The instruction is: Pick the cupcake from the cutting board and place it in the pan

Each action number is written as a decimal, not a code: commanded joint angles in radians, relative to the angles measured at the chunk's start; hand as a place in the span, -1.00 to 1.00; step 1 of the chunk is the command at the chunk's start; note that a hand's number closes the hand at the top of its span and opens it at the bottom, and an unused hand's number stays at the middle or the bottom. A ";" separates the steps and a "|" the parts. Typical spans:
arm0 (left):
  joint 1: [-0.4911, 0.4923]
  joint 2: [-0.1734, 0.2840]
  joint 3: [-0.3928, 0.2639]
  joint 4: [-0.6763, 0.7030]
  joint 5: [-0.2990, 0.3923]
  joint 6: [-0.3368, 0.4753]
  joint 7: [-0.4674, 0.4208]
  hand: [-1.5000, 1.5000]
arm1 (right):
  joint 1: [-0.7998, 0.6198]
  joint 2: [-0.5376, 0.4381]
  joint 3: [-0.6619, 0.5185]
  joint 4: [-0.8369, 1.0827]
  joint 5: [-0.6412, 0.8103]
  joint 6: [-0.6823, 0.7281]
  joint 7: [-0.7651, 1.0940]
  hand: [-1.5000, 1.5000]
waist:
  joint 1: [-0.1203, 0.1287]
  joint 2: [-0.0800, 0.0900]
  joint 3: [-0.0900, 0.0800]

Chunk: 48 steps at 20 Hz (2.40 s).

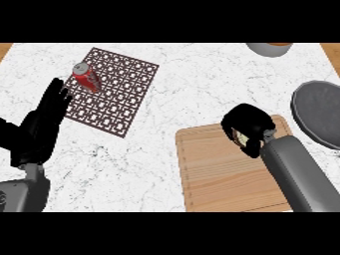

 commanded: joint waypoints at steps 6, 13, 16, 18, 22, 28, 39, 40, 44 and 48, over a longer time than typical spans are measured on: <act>0.053 0.004 0.024 -0.024 0.001 0.007 -0.008 0.00 | 0.298 0.158 -0.094 -0.309 -0.023 0.009 0.406 1.00 | -0.051 -0.014 0.002; 0.025 0.014 0.027 -0.021 0.004 0.003 0.021 0.00 | 0.288 0.145 -0.021 -0.778 0.114 -0.021 0.561 1.00 | -0.043 -0.013 0.001; 0.088 0.014 0.022 -0.067 0.013 -0.016 0.011 0.00 | 0.300 0.097 -0.040 -0.970 0.130 0.012 0.578 1.00 | -0.029 -0.014 0.001; 0.027 0.007 0.014 -0.037 0.001 0.001 0.033 0.00 | 0.349 0.093 -0.013 -1.100 0.143 0.061 0.602 1.00 | -0.030 -0.006 0.002; 0.016 0.016 0.040 0.038 0.009 -0.030 -0.022 0.00 | 0.306 0.108 -0.086 -1.249 0.080 0.251 0.662 1.00 | -0.013 0.001 0.002; 0.047 -0.014 0.006 -0.026 -0.004 -0.026 -0.002 0.00 | 0.234 0.103 -0.284 -1.115 0.009 0.143 0.631 1.00 | -0.003 0.004 0.003; 0.035 -0.019 0.028 -0.022 -0.008 -0.015 -0.023 0.00 | 0.084 -0.132 -0.733 -0.697 -0.236 -0.034 0.394 1.00 | 0.004 0.006 0.004; 0.035 0.012 0.040 -0.020 0.005 -0.047 0.004 0.00 | 0.121 -0.137 -0.737 -0.672 -0.247 -0.071 0.352 1.00 | 0.002 0.005 0.004; 0.013 0.005 0.045 0.001 0.005 -0.042 -0.001 0.00 | 0.120 -0.168 -0.763 -0.398 -0.245 -0.250 0.205 1.00 | 0.008 0.008 0.004; -0.012 0.016 0.036 -0.036 -0.004 -0.040 0.038 0.00 | 0.066 -0.257 -0.807 -0.169 -0.308 -0.305 0.045 1.00 | 0.012 0.009 0.005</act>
